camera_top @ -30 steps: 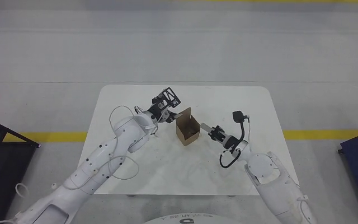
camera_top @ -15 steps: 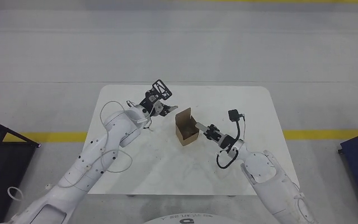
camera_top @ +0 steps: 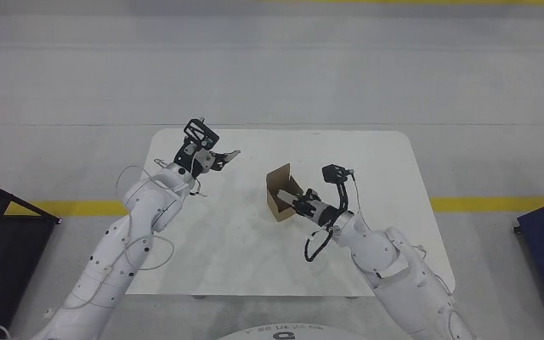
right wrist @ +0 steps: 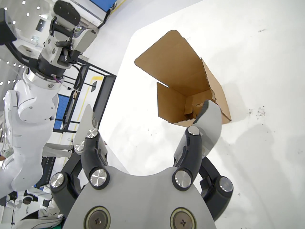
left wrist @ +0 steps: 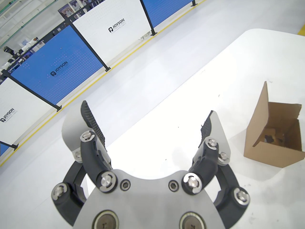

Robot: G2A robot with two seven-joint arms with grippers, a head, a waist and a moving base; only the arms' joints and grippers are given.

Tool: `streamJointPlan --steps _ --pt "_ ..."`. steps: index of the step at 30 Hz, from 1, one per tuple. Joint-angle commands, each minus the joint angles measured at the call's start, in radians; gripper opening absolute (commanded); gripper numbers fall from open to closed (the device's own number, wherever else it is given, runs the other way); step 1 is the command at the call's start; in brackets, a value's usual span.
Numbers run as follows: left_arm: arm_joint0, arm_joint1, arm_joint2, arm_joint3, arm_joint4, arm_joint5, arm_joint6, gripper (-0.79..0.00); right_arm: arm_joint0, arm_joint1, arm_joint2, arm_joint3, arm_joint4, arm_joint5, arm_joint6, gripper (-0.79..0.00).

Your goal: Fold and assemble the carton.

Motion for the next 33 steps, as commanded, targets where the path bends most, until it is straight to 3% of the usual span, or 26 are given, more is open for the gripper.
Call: streamJointPlan --steps 1,5,7,16,18,26,33 --pt "-0.002 -0.001 0.004 0.0 0.0 0.001 -0.001 0.0 0.049 -0.005 -0.038 -0.002 -0.051 0.162 0.054 -0.785" --pt "-0.002 -0.001 0.004 0.0 0.0 0.001 -0.001 0.0 0.172 -0.03 -0.132 0.04 -0.116 0.462 0.085 -0.785" --pt "-0.002 -0.001 0.004 0.0 0.0 0.001 -0.001 0.0 0.231 -0.044 -0.181 0.064 -0.13 0.544 0.096 -0.785" --pt "-0.002 -0.001 0.004 0.0 0.0 0.001 -0.001 0.0 0.257 -0.053 -0.208 0.066 -0.118 0.532 0.101 -0.785" --pt "-0.002 -0.001 0.004 0.0 0.0 0.001 -0.001 0.0 0.26 -0.056 -0.228 0.085 -0.143 0.571 0.091 -0.785" --pt "-0.002 -0.001 0.004 0.0 0.0 0.001 -0.001 0.0 0.455 -0.095 -0.368 0.186 -0.199 0.801 0.256 -0.785" --pt "-0.002 -0.001 0.004 0.0 0.0 0.001 -0.001 0.0 0.573 -0.149 -0.43 0.377 -0.212 0.801 0.339 -0.785"
